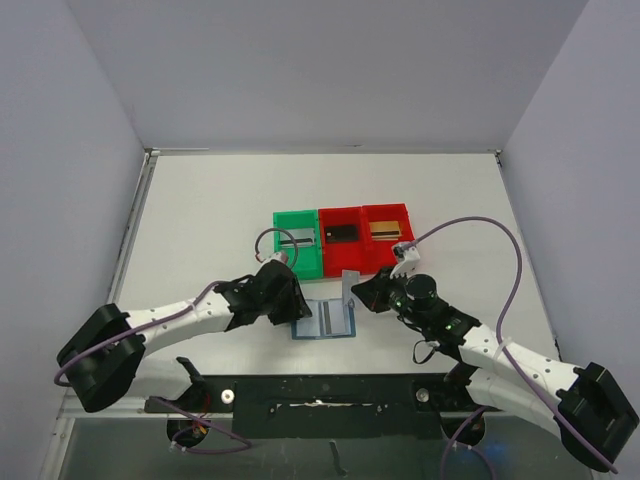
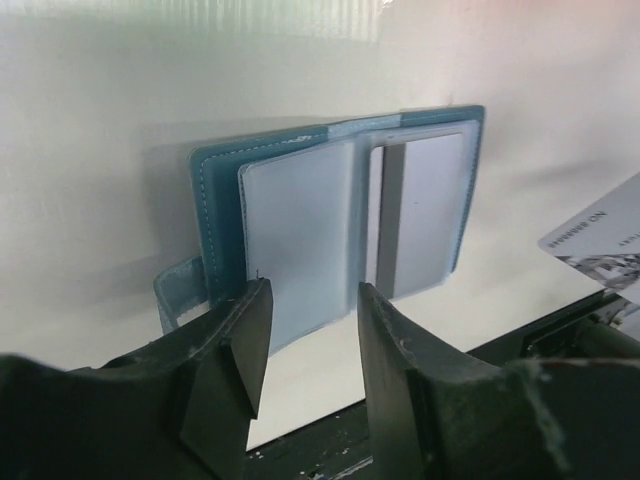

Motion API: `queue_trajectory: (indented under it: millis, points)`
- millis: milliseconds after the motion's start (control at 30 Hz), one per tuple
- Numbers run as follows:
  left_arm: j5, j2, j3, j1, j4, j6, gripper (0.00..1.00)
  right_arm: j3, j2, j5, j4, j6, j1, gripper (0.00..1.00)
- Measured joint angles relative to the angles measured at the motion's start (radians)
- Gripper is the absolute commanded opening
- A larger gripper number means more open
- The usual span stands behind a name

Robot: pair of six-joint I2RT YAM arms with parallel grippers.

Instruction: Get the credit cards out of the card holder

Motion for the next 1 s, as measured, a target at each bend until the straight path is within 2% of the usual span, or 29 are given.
queue_trajectory:
  millis: [200,433,867,1000]
  points:
    - [-0.041,-0.116,0.014,0.006,-0.049,0.014,0.49,0.065,0.020,-0.003,0.000,-0.127,0.041,0.00]
    - [-0.074,-0.249,0.096,0.104,-0.181,0.084,0.70,0.119,0.047,0.035,0.000,-0.312,0.119,0.00]
    - [-0.065,-0.294,0.296,0.532,-0.503,0.293,0.72,0.267,0.160,0.103,-0.010,-0.730,0.169,0.00]
    - [-0.089,-0.318,0.297,0.596,-0.548,0.345,0.73,0.342,0.238,0.102,-0.006,-0.857,0.169,0.00]
